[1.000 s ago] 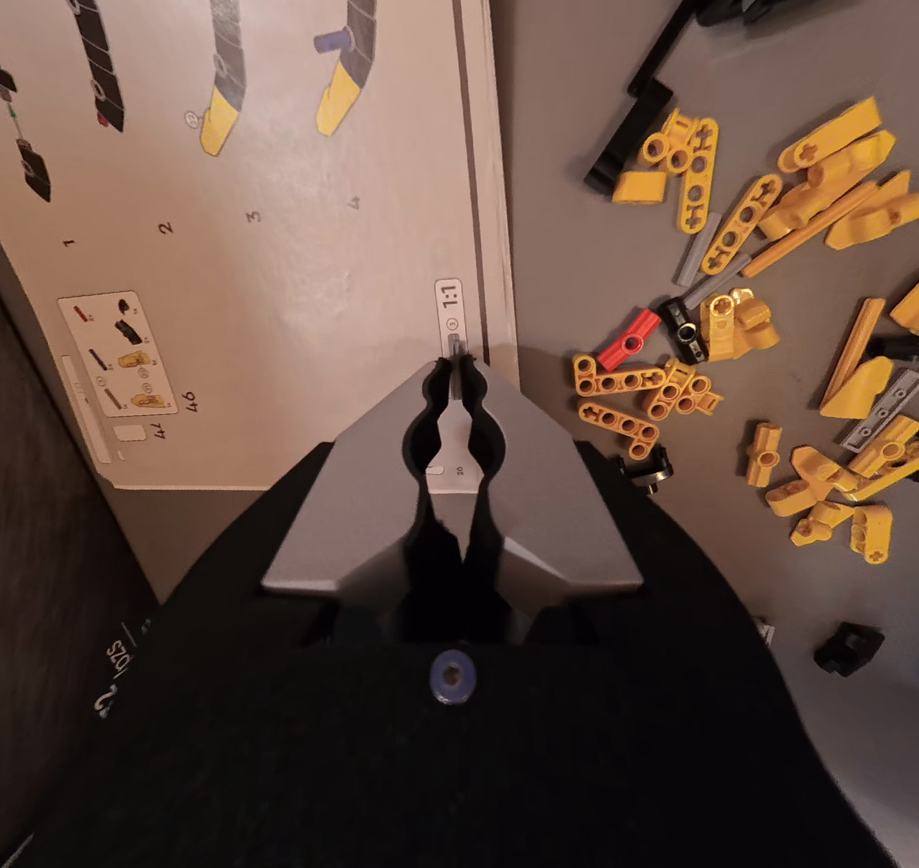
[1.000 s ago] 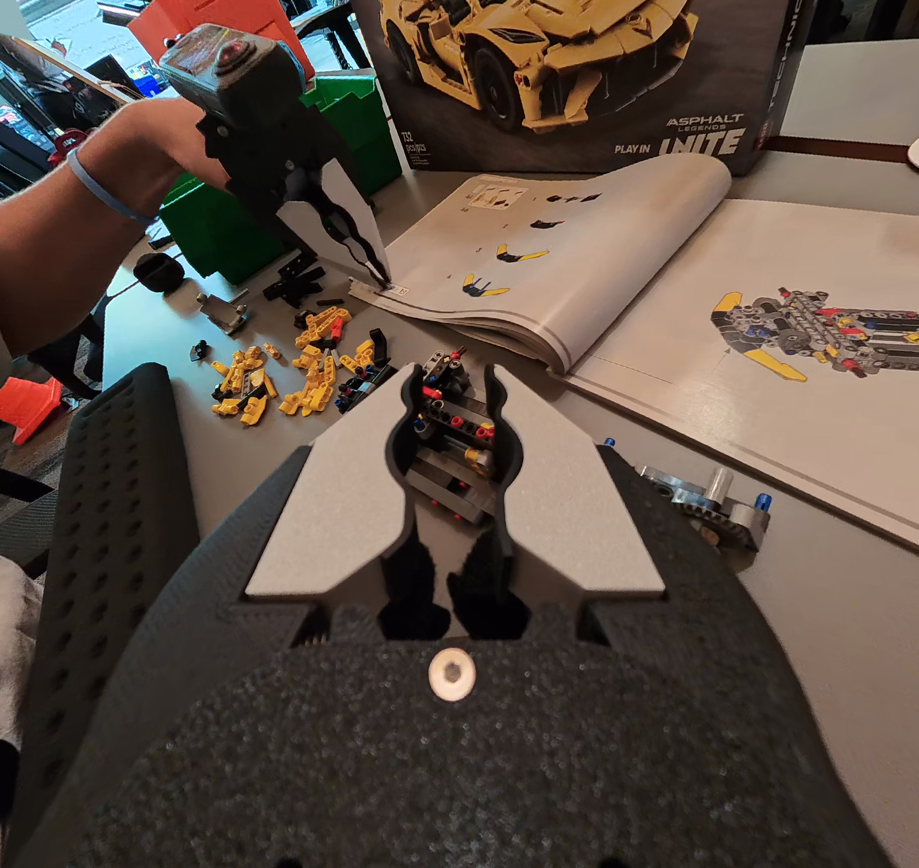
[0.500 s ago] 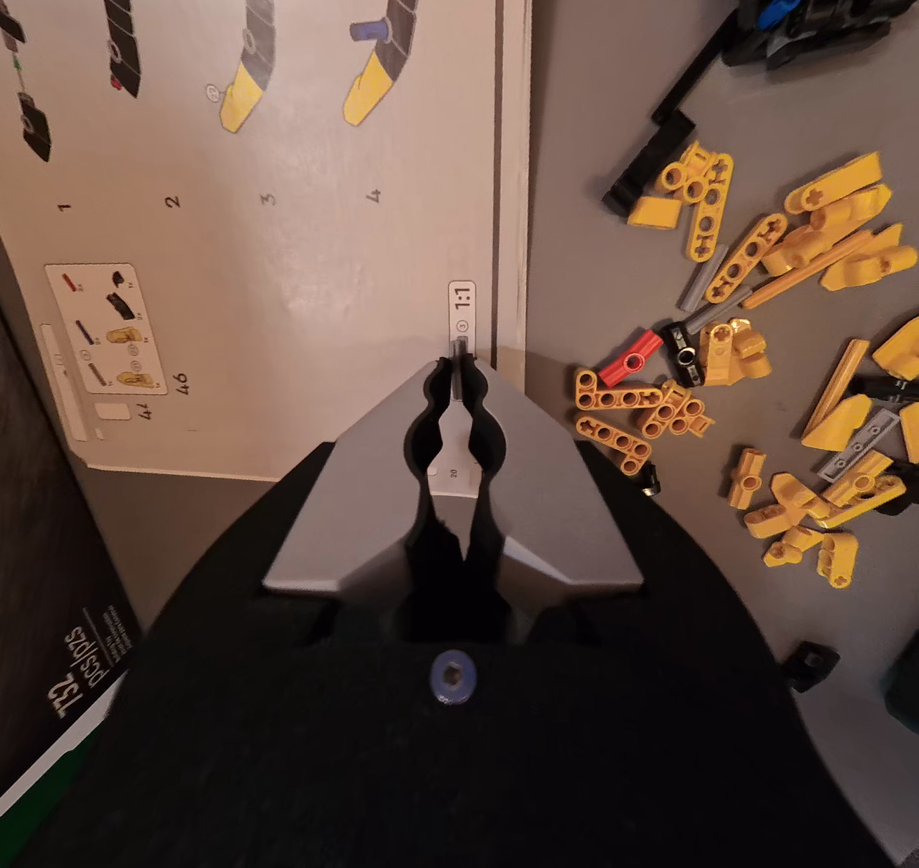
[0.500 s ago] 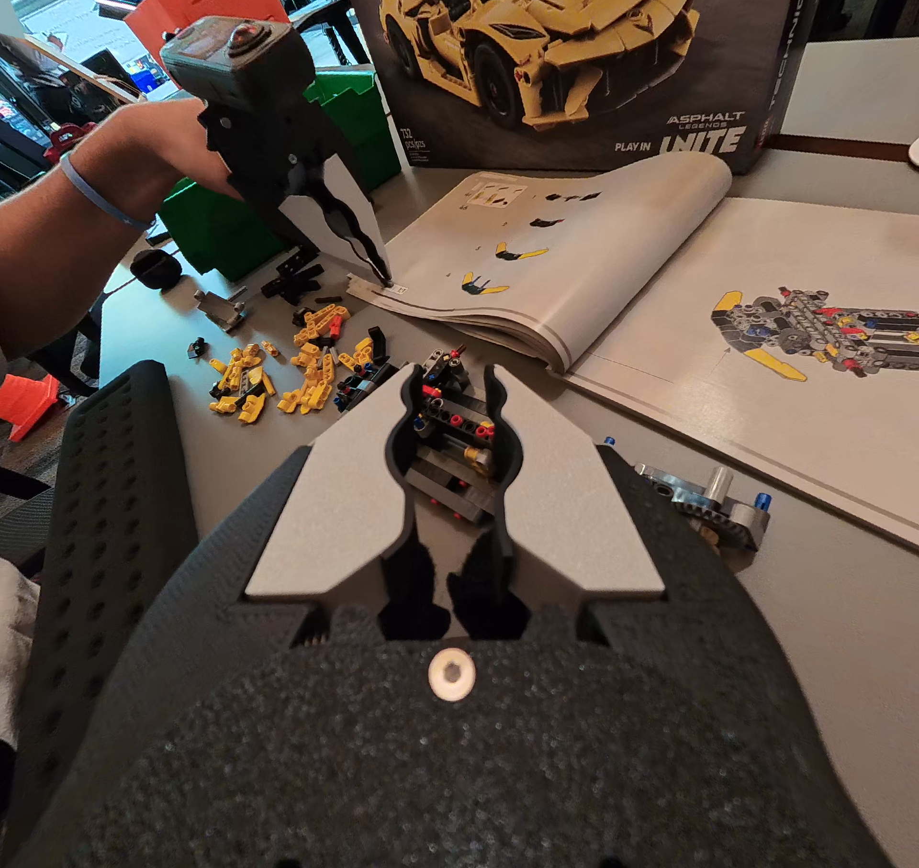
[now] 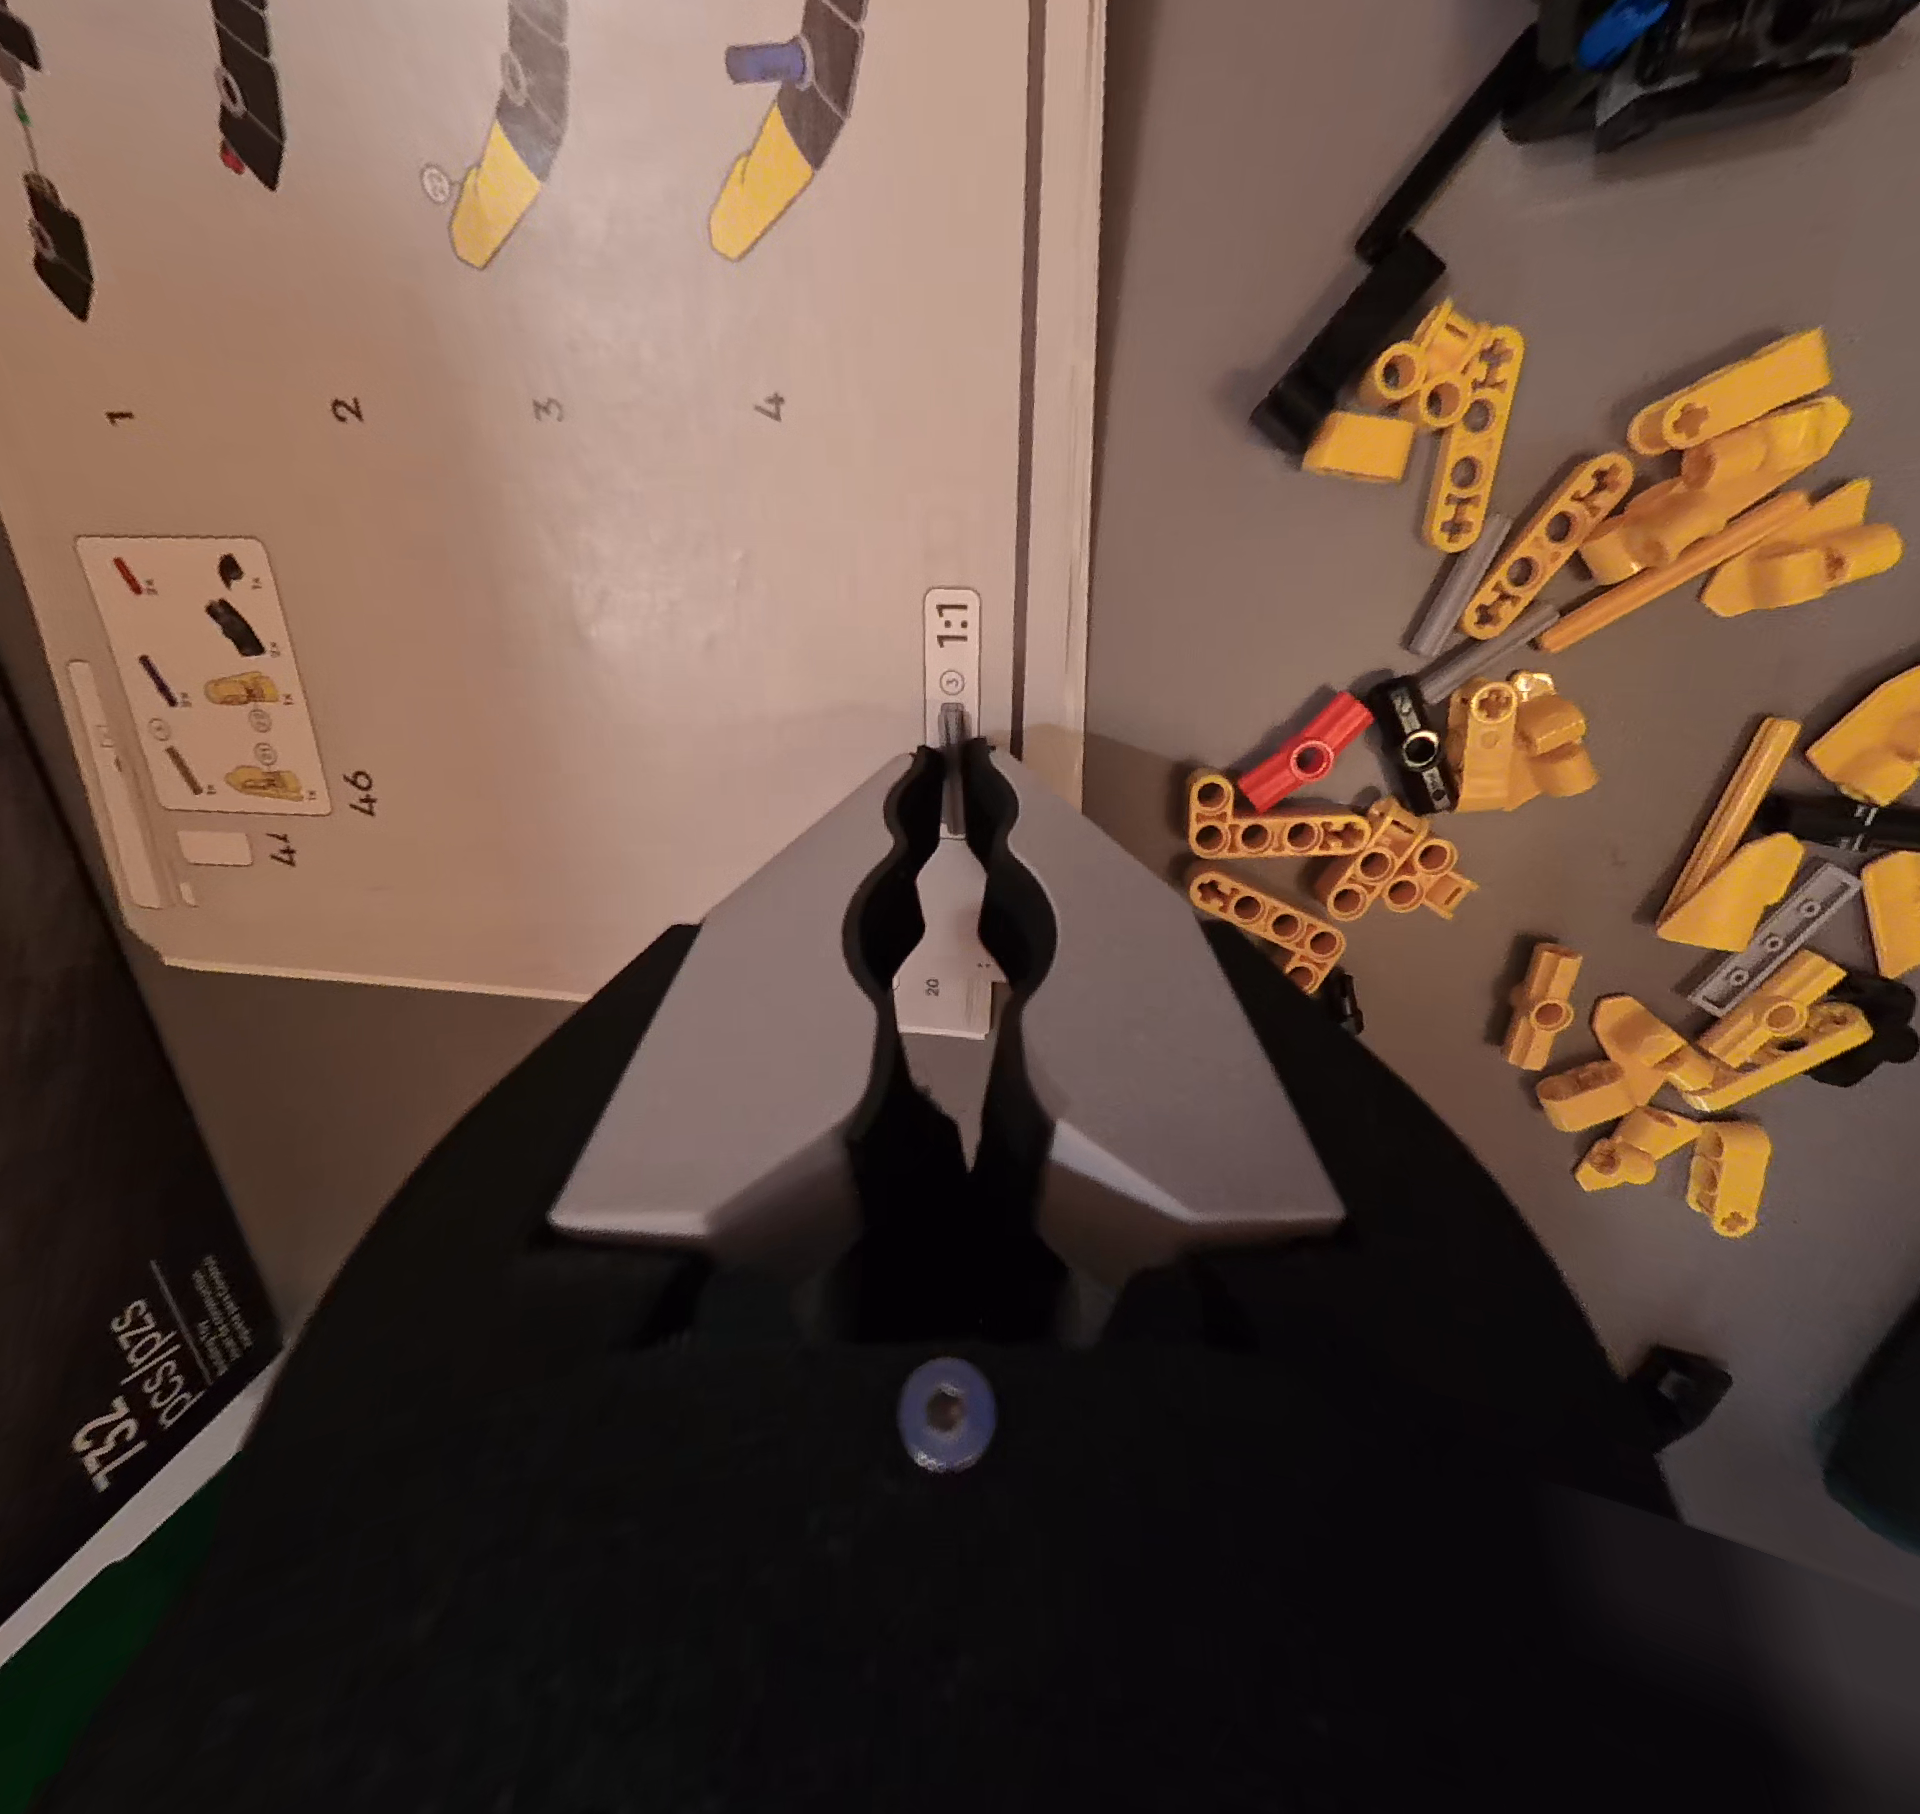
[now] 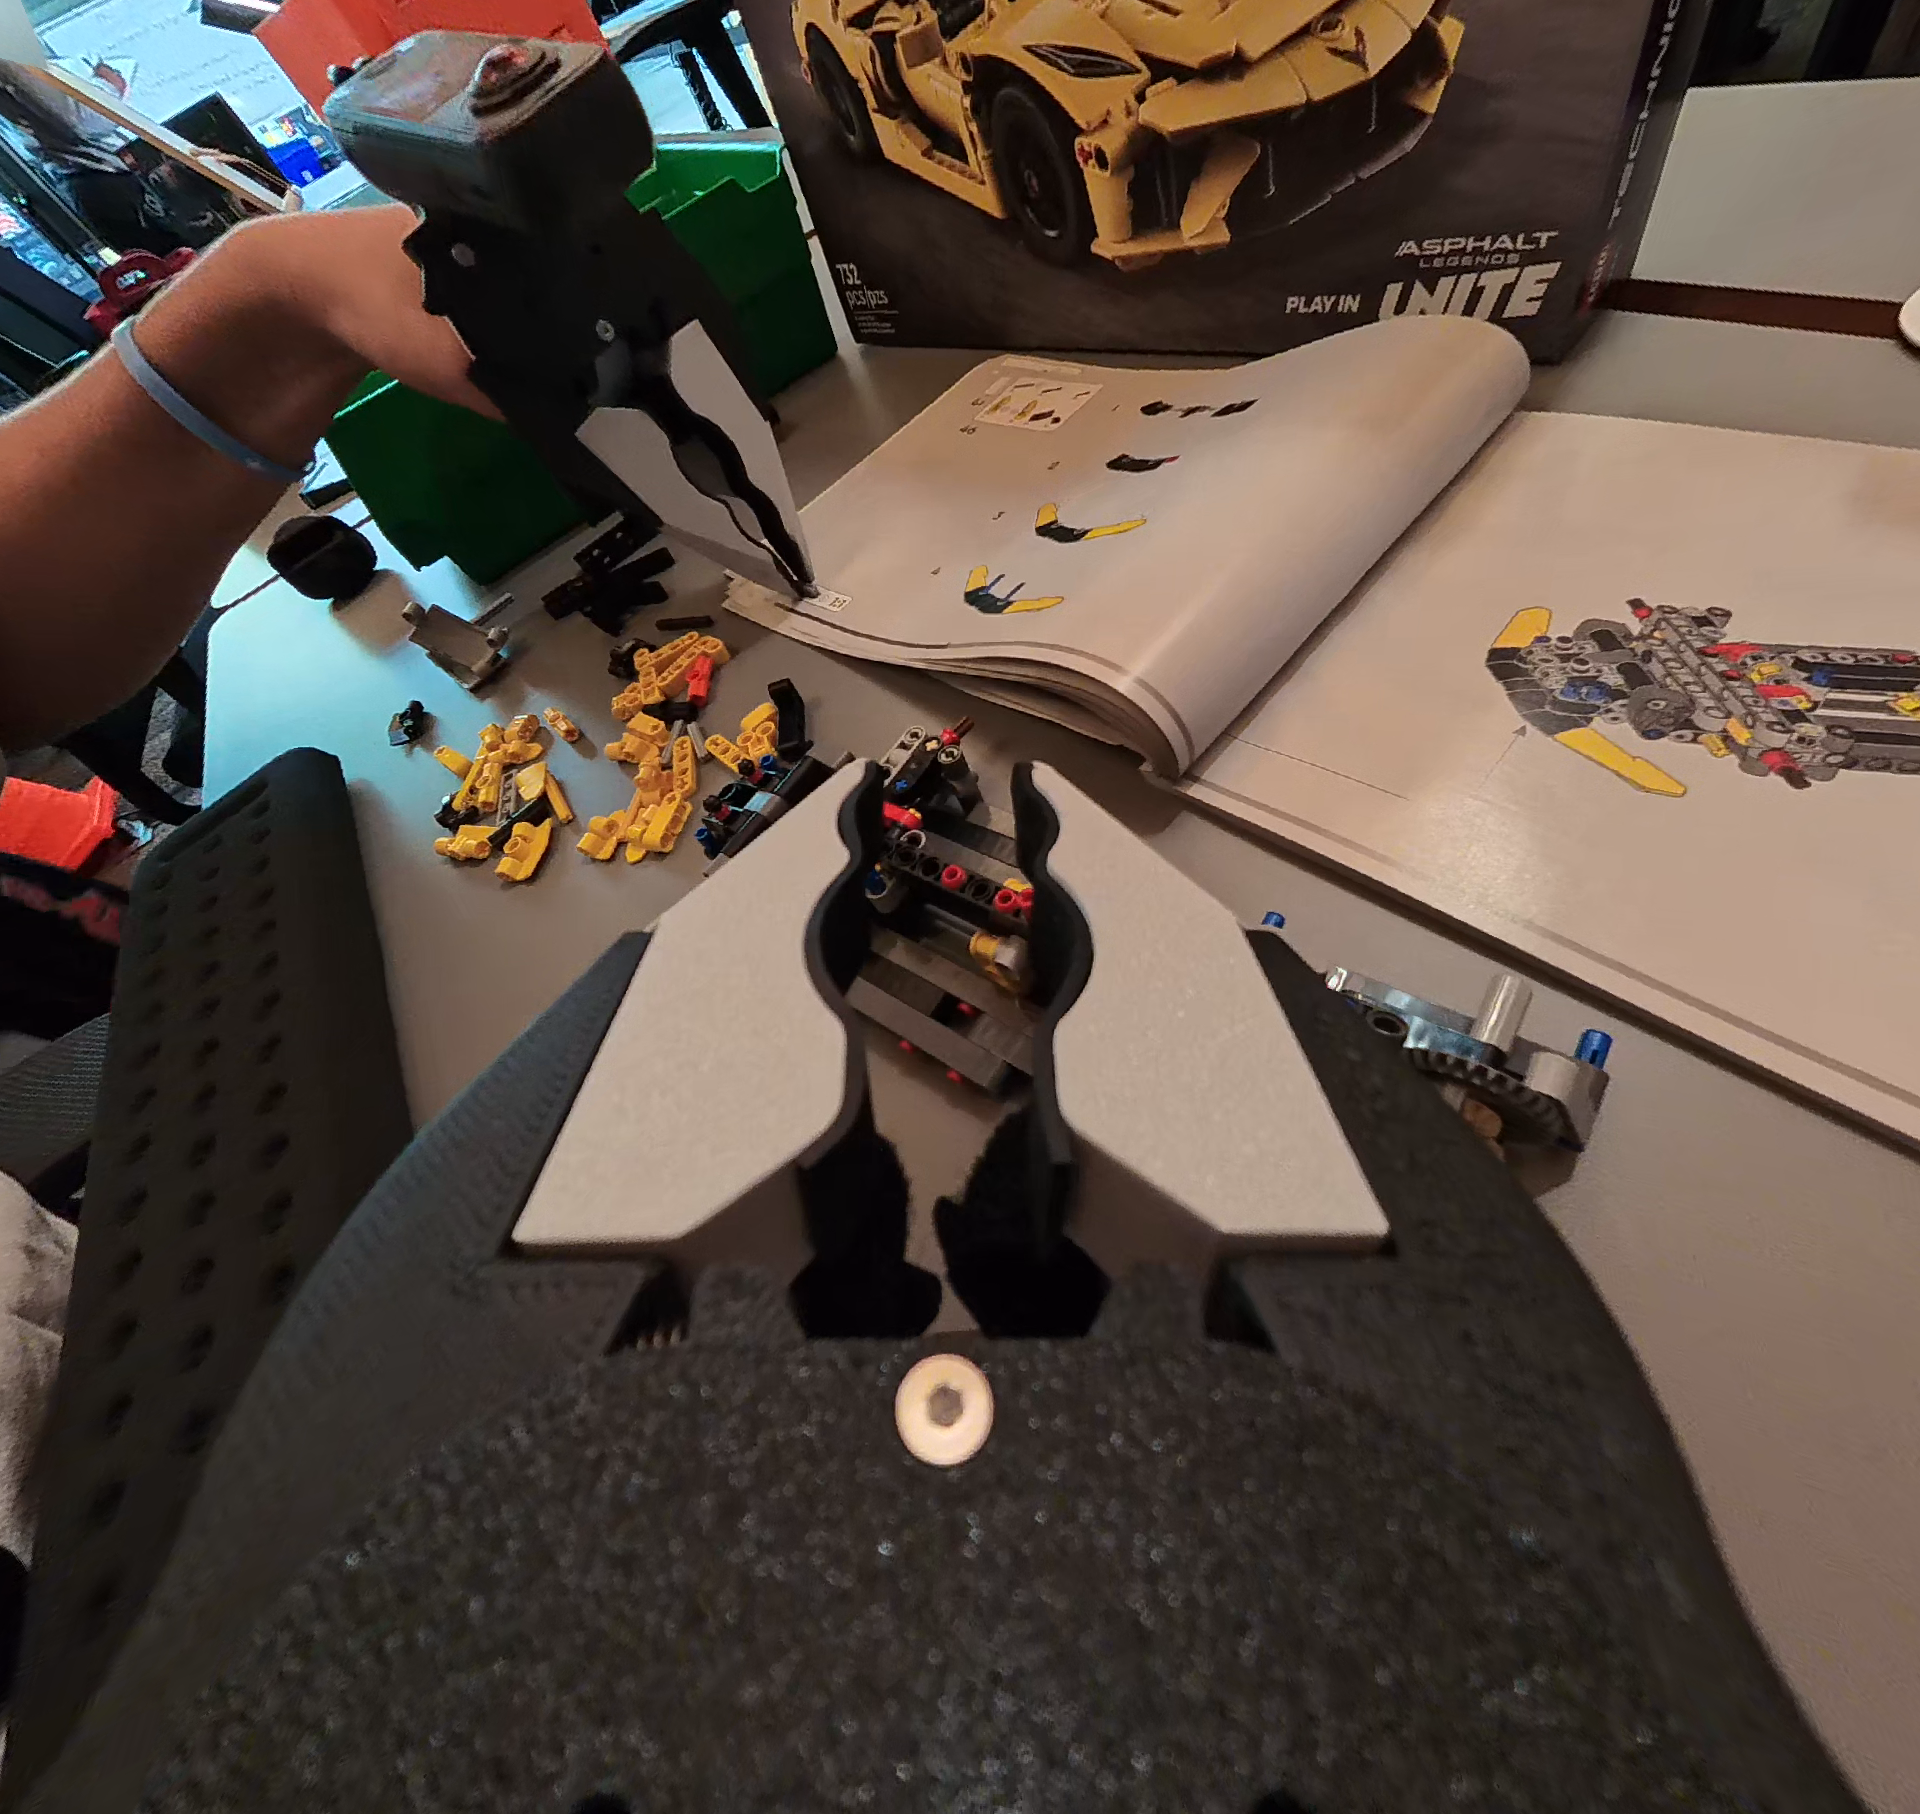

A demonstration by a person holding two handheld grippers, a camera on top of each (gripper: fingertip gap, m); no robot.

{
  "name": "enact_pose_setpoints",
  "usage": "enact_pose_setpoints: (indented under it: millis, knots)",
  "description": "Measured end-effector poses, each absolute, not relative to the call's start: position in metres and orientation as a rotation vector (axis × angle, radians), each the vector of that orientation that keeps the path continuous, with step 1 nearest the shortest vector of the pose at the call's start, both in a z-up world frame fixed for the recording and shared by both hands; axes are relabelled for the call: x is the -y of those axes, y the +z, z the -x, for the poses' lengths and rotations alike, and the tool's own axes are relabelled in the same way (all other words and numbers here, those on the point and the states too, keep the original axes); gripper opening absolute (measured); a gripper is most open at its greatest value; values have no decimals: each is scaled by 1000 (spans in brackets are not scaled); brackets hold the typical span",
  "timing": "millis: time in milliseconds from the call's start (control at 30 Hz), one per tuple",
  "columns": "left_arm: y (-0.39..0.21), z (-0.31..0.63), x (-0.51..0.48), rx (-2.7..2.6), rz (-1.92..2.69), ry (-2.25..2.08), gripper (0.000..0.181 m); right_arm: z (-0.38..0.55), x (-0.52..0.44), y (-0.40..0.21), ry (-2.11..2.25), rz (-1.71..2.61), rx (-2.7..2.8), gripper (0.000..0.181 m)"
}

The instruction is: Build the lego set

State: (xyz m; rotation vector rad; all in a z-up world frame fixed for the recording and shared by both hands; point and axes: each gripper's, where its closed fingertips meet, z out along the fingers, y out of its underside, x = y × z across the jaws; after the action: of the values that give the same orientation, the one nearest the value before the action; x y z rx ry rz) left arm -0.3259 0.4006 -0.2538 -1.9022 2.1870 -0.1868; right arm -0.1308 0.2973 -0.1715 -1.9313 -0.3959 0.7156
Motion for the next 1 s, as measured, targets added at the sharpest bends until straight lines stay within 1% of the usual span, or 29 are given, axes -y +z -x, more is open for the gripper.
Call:
enact_pose_setpoints:
  millis: [200,267,300,367,400,433,533,667,900,933,1000]
  knots:
    - [-250,324,-403,-2200,1863,-90,2,117,-297,-167,647,1919,381,23]
    - [-228,304,-394,-2136,1836,-97,2,92,-290,-166,550,1905,325,23]
    - [-209,281,-380,-2073,1804,-184,2,79,-284,-167,514,1898,279,22]
    - [-173,223,-315,-2003,1735,-551,2,60,-269,-171,514,1884,189,21]
    - [-164,201,-280,-2034,1664,-669,2,54,-262,-171,535,1878,154,21]
    - [-162,183,-255,-2058,1603,-697,2,51,-256,-170,563,1864,129,21]
    - [-193,144,-220,-2125,1655,-610,3,39,-249,-156,594,1790,79,21]
    - [-239,126,-220,-2172,1807,-458,3,39,-246,-151,630,1760,69,21]
    - [-254,122,-218,-2145,1860,-378,3,40,-245,-151,648,1755,74,21]
    - [-254,122,-218,-2128,1860,-378,5,41,-245,-151,652,1756,73,21]
    - [-245,125,-220,-2063,1888,-414,31,40,-245,-151,660,1758,70,20]
